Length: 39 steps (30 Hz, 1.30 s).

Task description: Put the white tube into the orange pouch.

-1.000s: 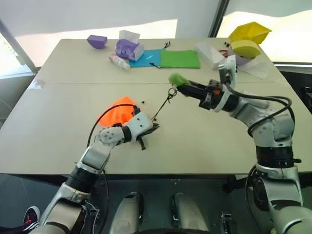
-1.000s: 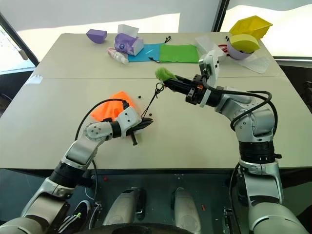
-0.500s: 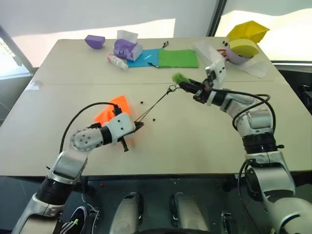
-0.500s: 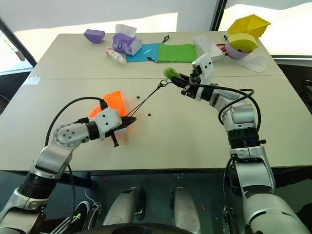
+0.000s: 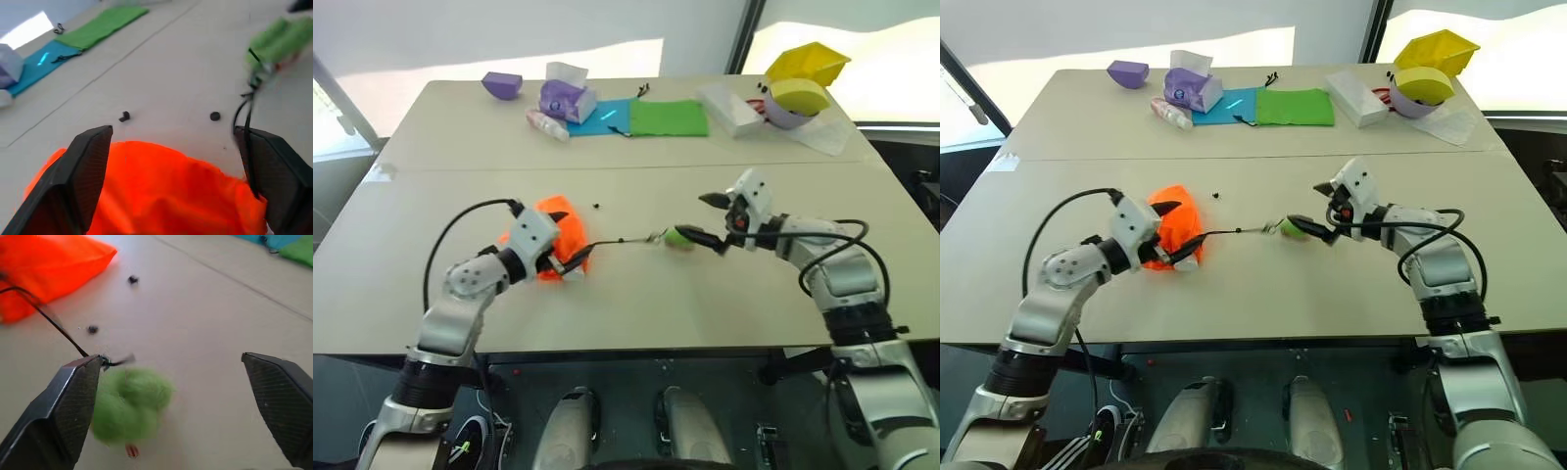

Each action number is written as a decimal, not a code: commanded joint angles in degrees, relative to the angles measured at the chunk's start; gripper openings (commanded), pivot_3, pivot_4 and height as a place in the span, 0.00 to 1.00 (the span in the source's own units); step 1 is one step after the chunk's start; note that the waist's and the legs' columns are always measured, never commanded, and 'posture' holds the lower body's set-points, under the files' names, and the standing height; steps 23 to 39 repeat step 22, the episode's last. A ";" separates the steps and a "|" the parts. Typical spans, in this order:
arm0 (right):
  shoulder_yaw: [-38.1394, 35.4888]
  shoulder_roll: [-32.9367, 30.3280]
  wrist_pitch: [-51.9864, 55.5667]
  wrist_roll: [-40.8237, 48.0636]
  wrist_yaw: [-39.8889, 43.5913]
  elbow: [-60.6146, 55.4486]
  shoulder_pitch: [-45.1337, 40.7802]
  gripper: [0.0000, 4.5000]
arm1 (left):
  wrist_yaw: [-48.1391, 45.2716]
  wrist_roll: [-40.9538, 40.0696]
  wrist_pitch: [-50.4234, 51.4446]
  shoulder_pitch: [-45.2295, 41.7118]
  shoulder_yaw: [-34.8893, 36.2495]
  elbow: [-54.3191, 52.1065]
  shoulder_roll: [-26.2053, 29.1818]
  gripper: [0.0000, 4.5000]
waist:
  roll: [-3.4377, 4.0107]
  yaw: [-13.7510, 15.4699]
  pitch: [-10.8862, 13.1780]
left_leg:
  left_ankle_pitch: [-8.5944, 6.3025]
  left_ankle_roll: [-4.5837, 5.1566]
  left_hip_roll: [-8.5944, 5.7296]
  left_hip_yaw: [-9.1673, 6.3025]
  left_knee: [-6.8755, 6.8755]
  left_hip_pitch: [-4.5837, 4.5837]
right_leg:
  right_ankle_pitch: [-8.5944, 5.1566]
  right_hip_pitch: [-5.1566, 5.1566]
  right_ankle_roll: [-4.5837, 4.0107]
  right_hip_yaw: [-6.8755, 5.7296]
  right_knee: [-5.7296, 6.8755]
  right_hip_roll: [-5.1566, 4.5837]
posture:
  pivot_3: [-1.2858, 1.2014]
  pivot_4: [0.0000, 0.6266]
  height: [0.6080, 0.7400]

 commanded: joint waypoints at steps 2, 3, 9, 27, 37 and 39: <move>-0.86 -3.02 -6.78 -3.96 1.96 0.87 -0.41 0.99 | 0.12 -8.47 2.47 1.38 9.40 -2.72 0.51 0.87 | 0.00 -0.20 0.00 | 0.00 0.00 -0.01 0.03 0.01 -0.01 | 0.00 0.00 0.00 0.01 -0.03 -0.01 | 0.52 0.24 1.00; -1.37 -3.61 -7.55 -4.40 2.15 1.95 -0.90 0.99 | 1.04 -9.58 3.72 1.51 11.33 -2.29 0.76 0.87 | -0.01 -0.13 0.01 | 0.00 0.00 -0.01 0.06 0.03 0.00 | 0.01 0.00 0.01 0.04 -0.03 -0.01 | 0.52 0.24 1.00; -3.88 -5.60 -5.44 0.85 8.69 0.36 -0.86 0.99 | 1.11 -12.75 4.74 5.53 16.98 -3.40 2.81 0.87 | -0.02 0.07 0.01 | 0.00 0.00 -0.01 0.06 0.02 0.08 | -0.01 0.11 0.00 0.02 -0.09 -0.01 | 0.52 0.24 1.00; -6.86 0.87 5.66 11.18 4.65 -16.76 9.31 0.99 | 1.34 -15.23 4.11 16.84 22.53 -5.43 3.29 0.87 | -0.01 0.09 0.01 | -0.02 -0.04 0.02 0.02 -0.07 -0.03 | -0.08 0.06 -0.36 0.06 -0.29 -0.21 | 0.52 0.24 1.00; -6.86 0.87 5.66 11.18 4.65 -16.76 9.31 0.99 | 1.34 -15.23 4.11 16.84 22.53 -5.43 3.29 0.87 | -0.01 0.09 0.01 | -0.02 -0.04 0.02 0.02 -0.07 -0.03 | -0.08 0.06 -0.36 0.06 -0.29 -0.21 | 0.52 0.24 1.00; -6.86 0.87 5.66 11.18 4.65 -16.76 9.31 0.99 | 1.34 -15.23 4.11 16.84 22.53 -5.43 3.29 0.87 | -0.01 0.09 0.01 | -0.02 -0.04 0.02 0.02 -0.07 -0.03 | -0.08 0.06 -0.36 0.06 -0.29 -0.21 | 0.52 0.24 1.00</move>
